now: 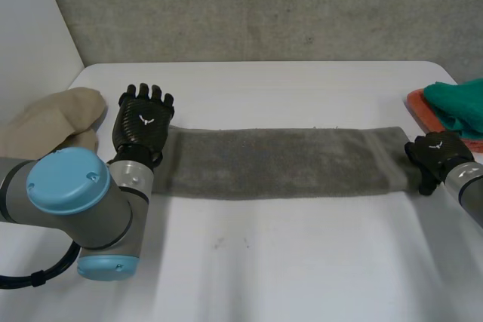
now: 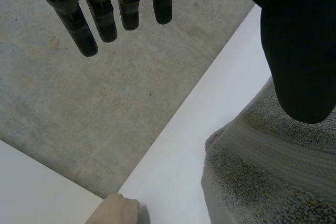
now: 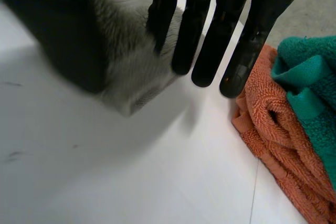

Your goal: Fold the laundry.

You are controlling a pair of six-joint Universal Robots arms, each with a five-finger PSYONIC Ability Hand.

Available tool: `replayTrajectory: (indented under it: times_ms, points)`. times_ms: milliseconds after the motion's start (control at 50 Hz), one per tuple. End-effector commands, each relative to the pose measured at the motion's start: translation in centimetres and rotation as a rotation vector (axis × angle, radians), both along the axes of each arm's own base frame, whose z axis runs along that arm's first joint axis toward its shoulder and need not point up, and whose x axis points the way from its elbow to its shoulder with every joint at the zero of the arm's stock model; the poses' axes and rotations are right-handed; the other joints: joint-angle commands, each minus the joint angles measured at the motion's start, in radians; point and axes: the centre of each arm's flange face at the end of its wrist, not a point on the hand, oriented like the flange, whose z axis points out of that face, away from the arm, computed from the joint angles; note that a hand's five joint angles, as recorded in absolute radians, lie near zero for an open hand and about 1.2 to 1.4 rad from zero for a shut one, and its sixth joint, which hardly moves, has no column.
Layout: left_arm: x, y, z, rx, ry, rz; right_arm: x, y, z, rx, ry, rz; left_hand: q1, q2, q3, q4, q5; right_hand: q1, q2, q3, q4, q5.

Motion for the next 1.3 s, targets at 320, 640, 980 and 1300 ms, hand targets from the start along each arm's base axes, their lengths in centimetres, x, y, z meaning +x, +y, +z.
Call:
replayTrajectory:
  times_ms: [320,640,980,1300]
  points:
    - [0.5,0.6,0.3,0.008,-0.004,0.009,-9.2,-2.5,4.4,-0.179,0.298,-0.171,-0.018,-0.031,-0.039,-0.029,-0.047,0.828,0.753,0.775,0.778,0.799]
    - [2.0,0.0,2.6,-0.039,0.024,0.052,4.8,-1.0,10.7,-0.493,0.242,0.16,-0.017,-0.03,-0.038,-0.029,-0.046,0.828,0.753,0.775,0.778,0.799]
    - [3.0,0.6,2.1,-0.012,0.025,0.068,27.3,13.7,2.7,-0.55,0.025,1.03,-0.018,-0.031,-0.039,-0.029,-0.047,0.828,0.753,0.775,0.778,0.799]
    - [1.2,1.2,3.0,-0.043,0.044,0.014,24.4,12.4,7.3,-0.38,-0.234,0.71,-0.017,-0.03,-0.038,-0.029,-0.046,-0.394,-0.468,-0.447,-0.444,-0.423]
